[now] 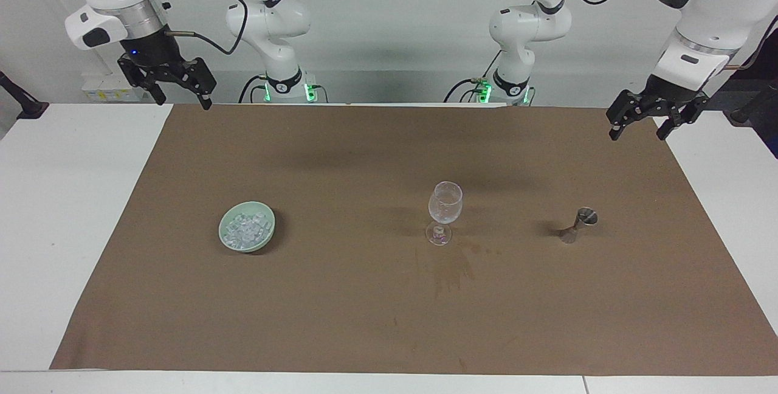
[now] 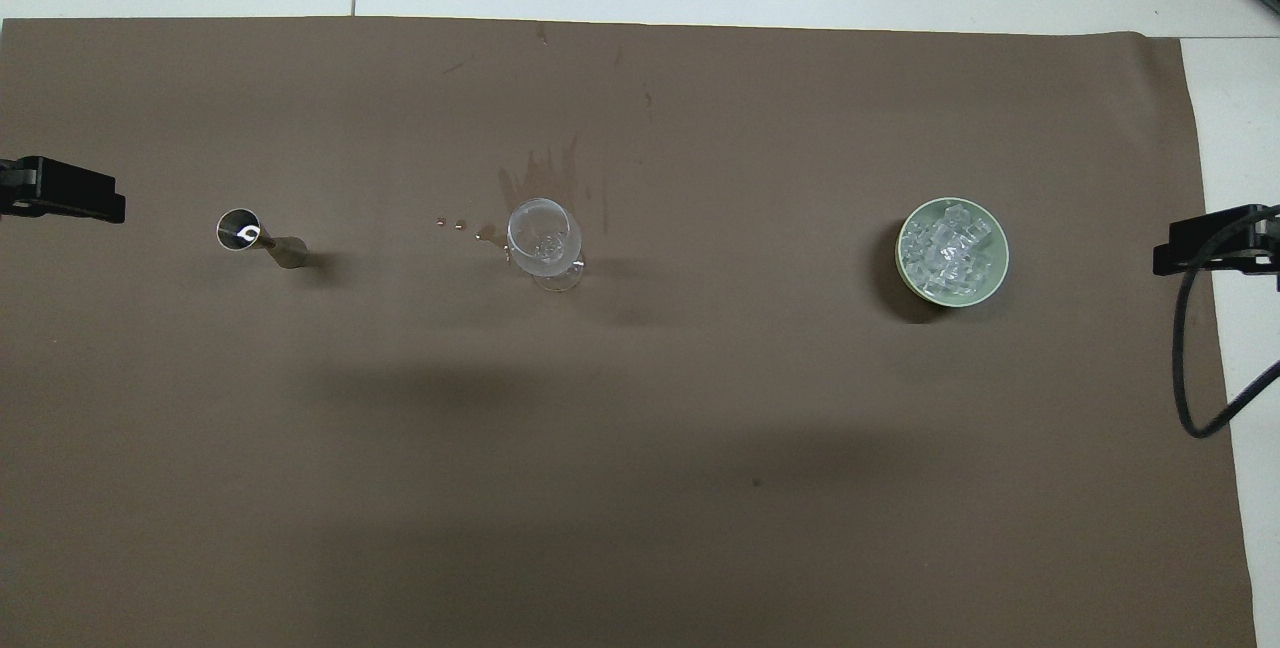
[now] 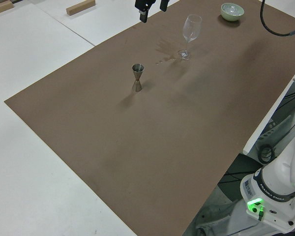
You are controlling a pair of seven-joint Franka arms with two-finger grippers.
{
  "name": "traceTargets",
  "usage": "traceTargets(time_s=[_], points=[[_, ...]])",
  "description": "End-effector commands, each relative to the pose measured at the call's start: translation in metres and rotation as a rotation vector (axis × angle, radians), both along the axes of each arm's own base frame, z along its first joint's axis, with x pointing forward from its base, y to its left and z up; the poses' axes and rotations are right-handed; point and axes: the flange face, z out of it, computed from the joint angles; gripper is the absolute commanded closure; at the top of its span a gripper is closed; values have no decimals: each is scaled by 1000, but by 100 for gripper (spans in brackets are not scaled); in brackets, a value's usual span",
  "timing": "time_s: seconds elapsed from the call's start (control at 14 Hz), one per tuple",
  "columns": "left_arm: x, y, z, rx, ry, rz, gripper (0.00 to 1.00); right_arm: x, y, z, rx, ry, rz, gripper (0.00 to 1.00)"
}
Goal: Pour wine and add ice with both arms
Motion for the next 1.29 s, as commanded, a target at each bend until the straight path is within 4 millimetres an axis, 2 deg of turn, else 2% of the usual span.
traceTargets(time_s=[0.0, 1.21], points=[[-4, 1, 5, 13, 11, -8, 0, -4, -2, 0, 22, -11, -4, 0], [-2, -1, -6, 16, 52, -11, 0, -3, -1, 2, 23, -10, -2, 0]])
